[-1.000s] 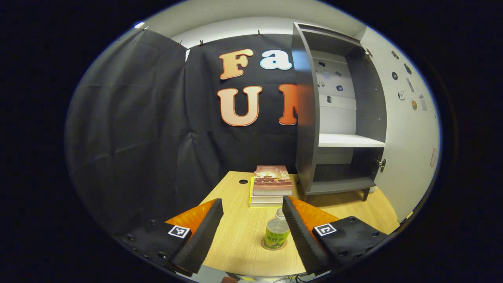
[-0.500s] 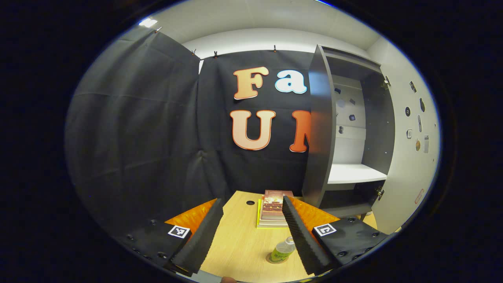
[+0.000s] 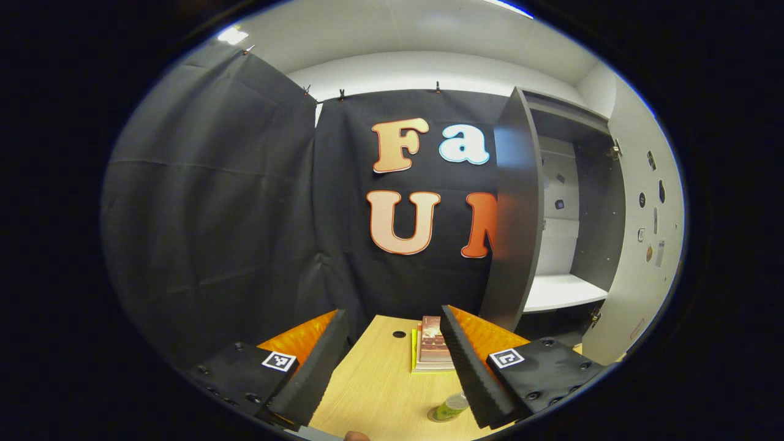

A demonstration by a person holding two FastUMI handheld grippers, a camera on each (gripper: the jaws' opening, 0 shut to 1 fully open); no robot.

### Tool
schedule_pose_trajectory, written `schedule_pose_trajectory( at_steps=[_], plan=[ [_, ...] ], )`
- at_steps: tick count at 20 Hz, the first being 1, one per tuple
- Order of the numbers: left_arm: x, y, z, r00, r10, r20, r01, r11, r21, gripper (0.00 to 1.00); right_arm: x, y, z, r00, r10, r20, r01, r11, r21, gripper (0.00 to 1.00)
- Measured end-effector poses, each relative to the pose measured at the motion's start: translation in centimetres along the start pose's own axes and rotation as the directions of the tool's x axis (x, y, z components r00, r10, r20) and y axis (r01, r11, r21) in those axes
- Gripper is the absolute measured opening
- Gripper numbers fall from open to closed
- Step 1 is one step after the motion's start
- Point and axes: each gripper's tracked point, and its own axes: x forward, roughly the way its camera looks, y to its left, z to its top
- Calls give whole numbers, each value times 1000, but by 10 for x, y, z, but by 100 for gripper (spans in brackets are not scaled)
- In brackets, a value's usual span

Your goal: Open the cabinet door with the right hand, grasp the bottle in the cabinet with the left hand and place it on the coaster, then close the cabinet door with the right hand.

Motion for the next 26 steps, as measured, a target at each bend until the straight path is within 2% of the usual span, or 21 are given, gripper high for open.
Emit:
schedule_pose_trajectory(
  at_steps=[2,3,4,5,6,7,8,9,10,11,12,13,14,15,18,22,26],
  plan=[
    [6,7,3,1000,3,-1,-3,1000,15,99,5,8,-1,1000,6,-2,-6,1000,18,82],
    [8,10,4,1000,1,-1,-1,1000,19,98,9,12,-1,1000,8,-2,-8,1000,29,91],
    [11,11,4,1000,-4,-1,5,1000,21,99,12,18,-1,1000,13,-3,-13,999,39,83],
    [15,13,5,1000,-9,-2,9,1000,20,98,17,24,-1,1000,18,-3,-18,999,45,91],
    [18,15,5,1000,-16,-4,16,1000,17,99,22,30,-1,1000,19,-6,-19,999,50,83],
    [22,16,3,1000,-21,-9,21,1000,13,99,28,35,-2,1000,21,-8,-21,998,52,91],
    [25,18,3,1000,-27,-12,28,1000,8,99,34,41,-3,1000,28,-9,-27,998,52,84],
    [28,21,2,999,-32,-13,32,999,5,99,40,48,-4,999,34,-10,-34,998,52,91],
    [31,24,1,999,-33,-13,33,999,4,99,49,54,-4,999,40,-12,-40,998,52,91],
    [34,27,2,999,-34,-11,34,999,4,99,55,58,-3,999,44,-13,-43,998,50,84],
    [38,30,3,999,-35,-9,35,999,4,99,61,63,-5,999,48,-13,-47,998,47,86],
    [42,32,3,999,-35,-6,35,999,5,99,68,67,-6,998,53,-14,-52,998,45,92],
    [45,35,4,999,-34,-5,34,999,5,99,75,70,-5,998,57,-17,-56,997,44,86],
    [48,38,4,999,-34,-4,34,999,5,99,79,73,-5,998,64,-22,-63,997,41,87],
    [55,46,6,1000,-29,-5,29,1000,5,99,86,71,0,999,53,-11,-53,998,17,87],
    [67,56,5,1000,-16,-8,16,1000,21,99,110,52,-2,1000,1,-20,-2,1000,-30,87],
    [76,57,7,1000,-18,-7,18,999,32,99,137,53,-7,999,-3,-33,2,999,-38,87]
  ],
)
